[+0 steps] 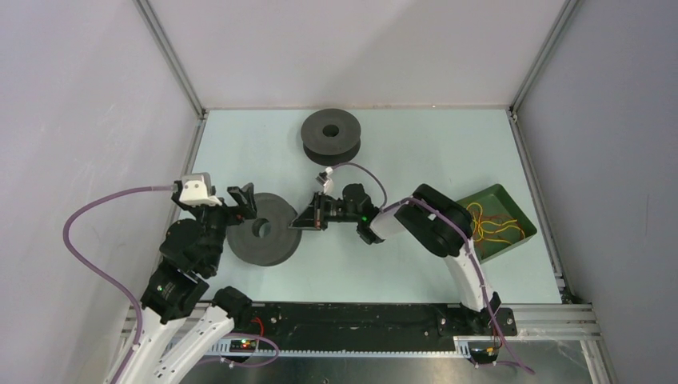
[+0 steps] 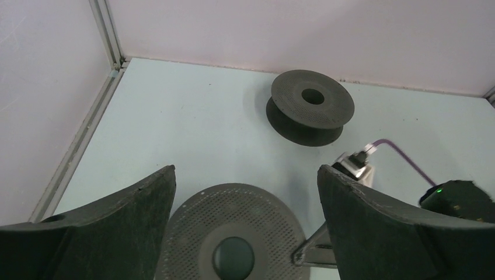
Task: Wrap the cables
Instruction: Pick up the cable reel from the center of the board, then place the cable reel at the center of the board.
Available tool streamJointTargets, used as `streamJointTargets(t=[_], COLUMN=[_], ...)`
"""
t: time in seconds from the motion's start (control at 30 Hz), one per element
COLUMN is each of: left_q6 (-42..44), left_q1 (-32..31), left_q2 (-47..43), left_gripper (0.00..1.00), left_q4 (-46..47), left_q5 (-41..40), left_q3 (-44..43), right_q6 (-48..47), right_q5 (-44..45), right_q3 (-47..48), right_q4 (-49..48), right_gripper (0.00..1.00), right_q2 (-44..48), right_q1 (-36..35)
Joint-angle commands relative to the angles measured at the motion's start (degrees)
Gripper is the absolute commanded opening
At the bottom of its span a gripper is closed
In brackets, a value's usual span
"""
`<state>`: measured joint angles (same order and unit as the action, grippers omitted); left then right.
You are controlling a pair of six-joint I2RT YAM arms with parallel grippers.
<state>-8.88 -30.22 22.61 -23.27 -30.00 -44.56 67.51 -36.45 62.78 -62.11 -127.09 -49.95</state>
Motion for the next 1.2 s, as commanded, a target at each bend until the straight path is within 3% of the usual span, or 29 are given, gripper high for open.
streamJointTargets(t=[0.0, 0.13, 0.23, 0.4, 0.43, 0.53, 0.63, 0.83, 1.0, 1.17], left_q6=[2.04, 2.2, 2.14, 1.82, 1.74, 1.62, 1.57, 1.59, 1.55, -3.06], left_q1=[-0.17, -0.27, -0.28, -0.31, -0.27, -0.29, -0.28, -0.28, -0.28, -0.37], left_q2=[0.21, 0.55, 1.07, 1.69, 1.86, 2.19, 2.25, 2.21, 2.41, 2.23], left_gripper=[0.94, 0.94, 0.94, 0.94, 0.94, 0.94, 0.94, 0.94, 0.94, 0.93], left_q4=[1.35, 1.36, 1.36, 1.35, 1.35, 1.28, 1.34, 1.32, 1.36, 0.78], left_q5=[2.3, 4.47, 5.14, 5.85, 5.97, 6.22, 6.13, 5.48, 5.38, 7.36], left_q3=[0.7, 0.72, 0.63, 0.59, 0.51, 0.5, 0.49, 0.61, 0.68, 0.23], right_q6=[-1.42, -4.91, -15.56, -30.14, -31.46, -36.09, -37.56, -35.38, -33.35, -32.58], right_q5=[1.1, 5.79, 12.58, 43.84, 51.66, 64.38, 72.64, 79.29, 80.73, 80.24], right_q3=[-5.39, -10.51, -10.68, -5.43, -3.01, 2.58, 7.88, 14.96, 17.88, 19.96], right_q4=[-1.35, 10.85, 30.89, 58.85, 65.73, 77.87, 83.34, 90.32, 90.17, 91.58], right_gripper=[0.0, 0.0, 0.0, 0.0, 0.0, 0.0, 0.0, 0.0, 0.01, 0.12], right_q2=[10.1, 22.04, 30.52, 44.43, 45.11, 45.17, 42.79, 35.9, 31.86, 31.35], right_q1=[3.33, 6.51, 6.74, 0.9, -0.19, -5.19, -8.0, -11.51, -13.05, -13.4])
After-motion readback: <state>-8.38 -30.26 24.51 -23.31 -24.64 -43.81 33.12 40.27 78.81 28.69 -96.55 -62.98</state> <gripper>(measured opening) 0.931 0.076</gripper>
